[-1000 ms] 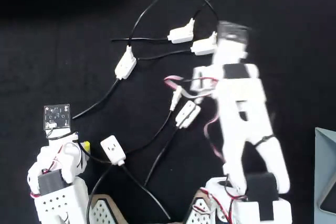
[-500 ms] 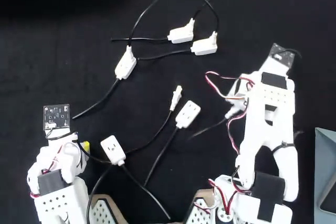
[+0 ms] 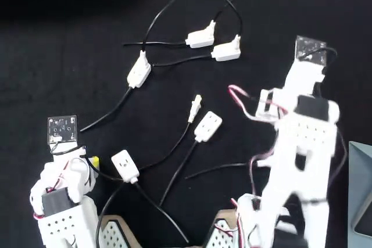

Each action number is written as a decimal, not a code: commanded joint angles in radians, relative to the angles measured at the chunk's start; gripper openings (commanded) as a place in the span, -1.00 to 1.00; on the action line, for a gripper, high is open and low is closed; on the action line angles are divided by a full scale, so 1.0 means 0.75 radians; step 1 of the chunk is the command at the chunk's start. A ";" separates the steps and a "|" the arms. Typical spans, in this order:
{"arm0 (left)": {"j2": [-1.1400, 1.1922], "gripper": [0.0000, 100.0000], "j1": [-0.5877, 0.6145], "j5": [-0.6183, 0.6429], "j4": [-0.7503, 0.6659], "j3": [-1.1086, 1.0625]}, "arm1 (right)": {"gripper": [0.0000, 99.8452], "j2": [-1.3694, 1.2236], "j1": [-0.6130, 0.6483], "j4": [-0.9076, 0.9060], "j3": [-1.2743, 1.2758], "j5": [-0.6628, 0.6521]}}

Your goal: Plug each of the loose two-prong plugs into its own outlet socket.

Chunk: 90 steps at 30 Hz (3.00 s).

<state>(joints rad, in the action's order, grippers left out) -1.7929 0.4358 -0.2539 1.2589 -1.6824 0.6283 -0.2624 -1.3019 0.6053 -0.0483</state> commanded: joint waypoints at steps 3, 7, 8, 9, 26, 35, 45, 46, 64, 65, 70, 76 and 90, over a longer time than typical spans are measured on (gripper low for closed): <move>-0.004 -0.53 0.009 0.008 0.006 -0.024 | -0.58 0.300 0.006 -0.045 0.083 -0.340; -0.004 -0.53 0.009 0.008 0.006 -0.024 | -0.58 0.369 0.012 -0.041 0.232 -0.581; -0.004 -0.53 0.009 0.008 0.006 -0.024 | -0.58 0.371 0.012 -0.041 0.263 -0.638; -0.004 -0.53 0.009 0.008 0.006 -0.024 | -0.58 0.371 0.012 -0.043 0.294 -0.704; -0.004 -0.53 0.009 0.008 0.006 -0.024 | -0.58 0.369 0.012 -0.055 0.547 -1.440; -0.004 -0.53 0.009 0.008 0.006 -0.024 | -0.58 0.369 0.008 -0.139 0.662 -1.440; -0.004 -0.53 0.009 0.008 0.006 -0.024 | -0.58 0.369 0.016 0.160 0.973 -1.469; -0.004 -0.53 0.009 0.008 0.006 -0.024 | -0.58 0.369 0.035 0.174 0.985 -1.469; -0.004 -0.53 0.009 0.008 0.006 -0.024 | -0.58 0.377 0.186 0.372 0.995 -1.344; -0.004 -0.53 0.009 0.008 0.006 -0.024 | -0.58 0.377 0.188 0.391 0.995 -1.340; -0.004 -0.53 0.009 0.008 0.006 -0.024 | -0.58 0.371 0.231 0.509 1.006 -1.230; -0.004 -0.53 0.009 0.008 0.006 -0.024 | -0.58 0.377 0.241 0.471 0.932 -1.142; -0.004 -0.53 0.009 0.008 0.006 -0.024 | -0.46 0.367 0.119 -0.025 0.613 -1.219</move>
<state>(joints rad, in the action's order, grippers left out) -1.7929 0.4358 -0.2539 1.2589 -1.6824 0.8938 -0.1519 -1.3019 1.0917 -0.9229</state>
